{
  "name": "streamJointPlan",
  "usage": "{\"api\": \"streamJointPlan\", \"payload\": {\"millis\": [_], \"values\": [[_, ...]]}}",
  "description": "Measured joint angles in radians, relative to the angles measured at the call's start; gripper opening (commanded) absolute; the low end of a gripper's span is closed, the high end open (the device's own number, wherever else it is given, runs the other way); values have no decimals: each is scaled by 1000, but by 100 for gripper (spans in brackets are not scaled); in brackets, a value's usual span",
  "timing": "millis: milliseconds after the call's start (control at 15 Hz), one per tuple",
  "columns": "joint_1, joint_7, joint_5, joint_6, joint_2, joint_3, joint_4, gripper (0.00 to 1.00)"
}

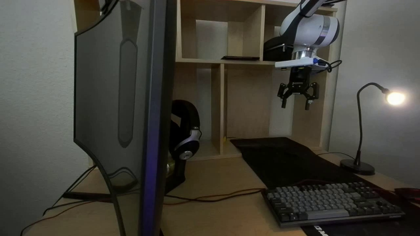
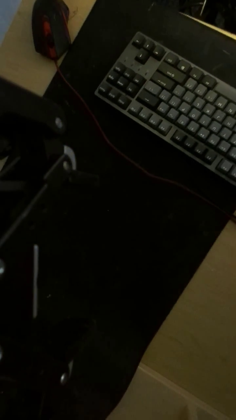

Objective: Turn off the table lamp

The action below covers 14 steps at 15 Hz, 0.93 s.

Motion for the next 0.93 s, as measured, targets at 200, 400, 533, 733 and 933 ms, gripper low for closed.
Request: {"api": "streamJointPlan", "payload": {"millis": [200,400,533,733,933], "values": [[-2,118,12,50,54,-17,24,100],[-35,207,68,129,210,-46,121,100],[-62,239,86,147,300,-54,189,100],[-57,238,86,146,296,-53,190,100],[-48,314,75,156,313,-59,195,100]]}}
